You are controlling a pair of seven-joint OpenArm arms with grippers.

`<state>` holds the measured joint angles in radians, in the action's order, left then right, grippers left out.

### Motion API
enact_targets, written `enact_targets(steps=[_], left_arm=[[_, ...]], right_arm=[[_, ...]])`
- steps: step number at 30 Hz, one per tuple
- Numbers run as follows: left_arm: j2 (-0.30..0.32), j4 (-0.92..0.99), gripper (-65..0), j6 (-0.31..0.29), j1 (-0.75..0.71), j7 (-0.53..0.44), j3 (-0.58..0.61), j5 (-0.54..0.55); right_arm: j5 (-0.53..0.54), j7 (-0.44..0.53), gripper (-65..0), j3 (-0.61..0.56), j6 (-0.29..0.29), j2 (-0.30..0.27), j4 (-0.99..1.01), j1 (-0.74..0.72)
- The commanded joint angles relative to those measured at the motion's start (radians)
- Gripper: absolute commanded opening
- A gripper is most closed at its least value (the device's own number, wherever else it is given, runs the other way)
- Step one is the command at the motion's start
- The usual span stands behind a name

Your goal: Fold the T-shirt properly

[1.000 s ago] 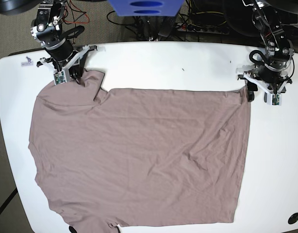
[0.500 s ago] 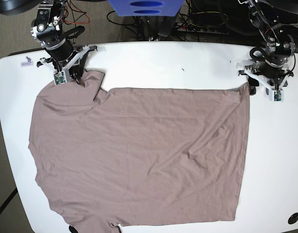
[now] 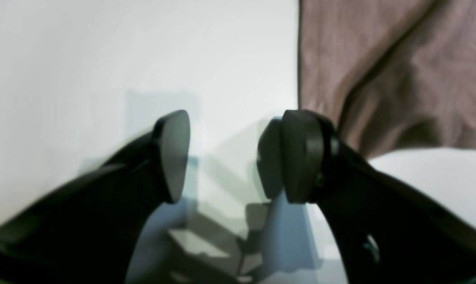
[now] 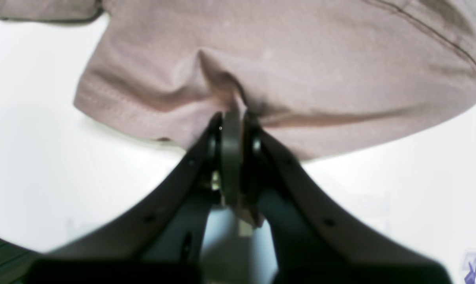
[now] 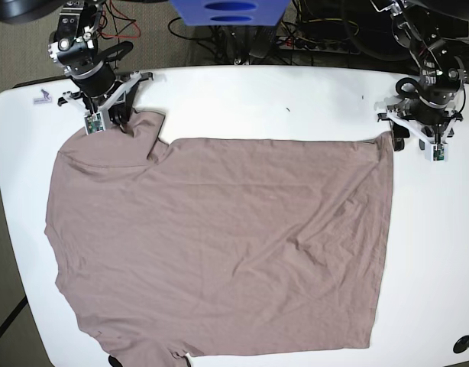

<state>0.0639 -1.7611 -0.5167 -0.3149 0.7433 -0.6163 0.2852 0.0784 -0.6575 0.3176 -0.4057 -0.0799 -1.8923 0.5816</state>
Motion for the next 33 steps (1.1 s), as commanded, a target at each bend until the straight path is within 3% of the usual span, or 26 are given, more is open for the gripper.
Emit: enact_targets(steps=[1,15,33], left_arm=[[0.005,0.015,-28.7,-0.011,0.006,0.003,0.016,0.001],[-0.001,0.028,-28.9,-0.025,0.044,0.009,0.109,0.002],[-0.021,-0.005,-28.7,-0.035,0.035,0.03,0.077,0.026]], right_arm=[[-0.014,-0.037,-64.9,-0.002,-0.002,-0.002,0.001,0.008],[-0.01,-0.031,-65.0,-0.004,-0.004,-0.007,0.002,0.006],[-0.011,-0.028,-64.7,-0.001,0.0,-0.008,0.003,0.007]])
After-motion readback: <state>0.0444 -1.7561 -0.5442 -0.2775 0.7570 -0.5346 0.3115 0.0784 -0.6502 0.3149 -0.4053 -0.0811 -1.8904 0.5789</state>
